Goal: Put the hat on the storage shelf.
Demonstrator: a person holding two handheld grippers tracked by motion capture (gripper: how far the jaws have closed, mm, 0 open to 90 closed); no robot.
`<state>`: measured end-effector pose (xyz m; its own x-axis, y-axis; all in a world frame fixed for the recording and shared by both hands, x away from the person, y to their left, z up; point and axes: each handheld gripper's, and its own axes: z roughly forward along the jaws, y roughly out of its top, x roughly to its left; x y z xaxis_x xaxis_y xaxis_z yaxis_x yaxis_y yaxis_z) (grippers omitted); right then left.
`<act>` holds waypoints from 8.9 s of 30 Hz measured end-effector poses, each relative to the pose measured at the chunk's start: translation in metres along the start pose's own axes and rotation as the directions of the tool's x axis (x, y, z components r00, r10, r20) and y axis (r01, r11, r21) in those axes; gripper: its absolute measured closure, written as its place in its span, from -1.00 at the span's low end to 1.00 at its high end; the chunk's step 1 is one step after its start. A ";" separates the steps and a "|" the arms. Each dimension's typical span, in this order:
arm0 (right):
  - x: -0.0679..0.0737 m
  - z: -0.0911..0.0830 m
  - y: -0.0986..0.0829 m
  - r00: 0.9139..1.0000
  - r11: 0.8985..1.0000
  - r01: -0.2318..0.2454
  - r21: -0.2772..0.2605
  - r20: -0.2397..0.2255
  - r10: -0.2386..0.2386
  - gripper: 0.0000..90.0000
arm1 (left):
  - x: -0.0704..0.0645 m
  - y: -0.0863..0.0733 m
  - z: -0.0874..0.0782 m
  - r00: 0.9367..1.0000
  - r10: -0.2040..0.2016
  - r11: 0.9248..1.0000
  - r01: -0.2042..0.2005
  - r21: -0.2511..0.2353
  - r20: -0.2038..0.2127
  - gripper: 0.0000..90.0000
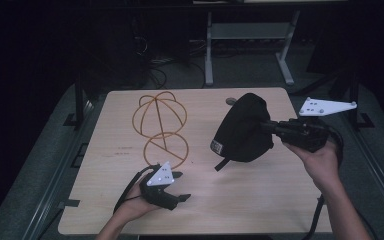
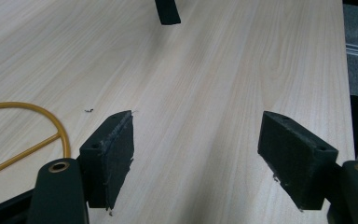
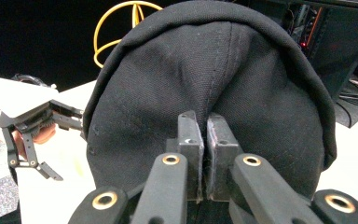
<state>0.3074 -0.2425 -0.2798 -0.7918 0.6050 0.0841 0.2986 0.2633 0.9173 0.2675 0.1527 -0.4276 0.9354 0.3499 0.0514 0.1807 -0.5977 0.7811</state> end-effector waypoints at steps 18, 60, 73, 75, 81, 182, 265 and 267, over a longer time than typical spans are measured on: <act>0.009 0.025 0.044 0.998 0.998 0.059 -0.006 -0.037 -0.059 0.92 | -0.001 -0.001 0.003 1.000 0.007 1.000 -0.007 -0.001 -0.008 -0.42; 0.043 0.102 0.131 0.977 0.987 0.159 0.019 -0.147 -0.154 0.92 | 0.002 -0.006 0.006 1.000 0.007 1.000 -0.007 0.012 0.000 -0.42; 0.045 0.148 0.155 0.972 0.982 0.167 0.083 -0.179 -0.150 0.93 | 0.002 -0.005 0.006 1.000 0.016 1.000 -0.016 0.012 0.004 -0.42; 0.045 0.155 0.158 0.971 0.982 0.169 0.087 -0.185 -0.151 0.93 | 0.002 -0.005 0.006 1.000 0.008 1.000 -0.008 0.007 0.004 -0.42; 0.047 0.175 0.166 0.970 0.982 0.158 0.107 -0.202 -0.134 0.93 | 0.003 -0.004 0.009 1.000 0.004 1.000 -0.004 0.006 0.011 -0.42; 0.001 0.157 0.105 0.988 0.981 -0.055 0.186 -0.129 0.080 -0.42 | -0.002 -0.007 0.015 0.999 0.034 0.999 -0.034 0.027 0.016 -0.43; -0.036 0.085 0.019 0.983 0.963 -0.171 0.209 -0.024 0.180 -0.54 | -0.004 -0.009 0.018 0.999 0.037 0.998 -0.038 0.044 0.014 -0.44; -0.037 0.084 0.016 0.983 0.963 -0.173 0.209 -0.021 0.181 -0.55 | -0.004 -0.009 0.018 0.999 0.037 0.998 -0.037 0.045 0.013 -0.44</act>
<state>0.3859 -0.1978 -0.3007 -0.7354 0.6271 0.2569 0.5356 0.3057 0.7872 0.2680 0.1439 -0.4455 0.9452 0.3185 0.0719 0.1592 -0.6419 0.7501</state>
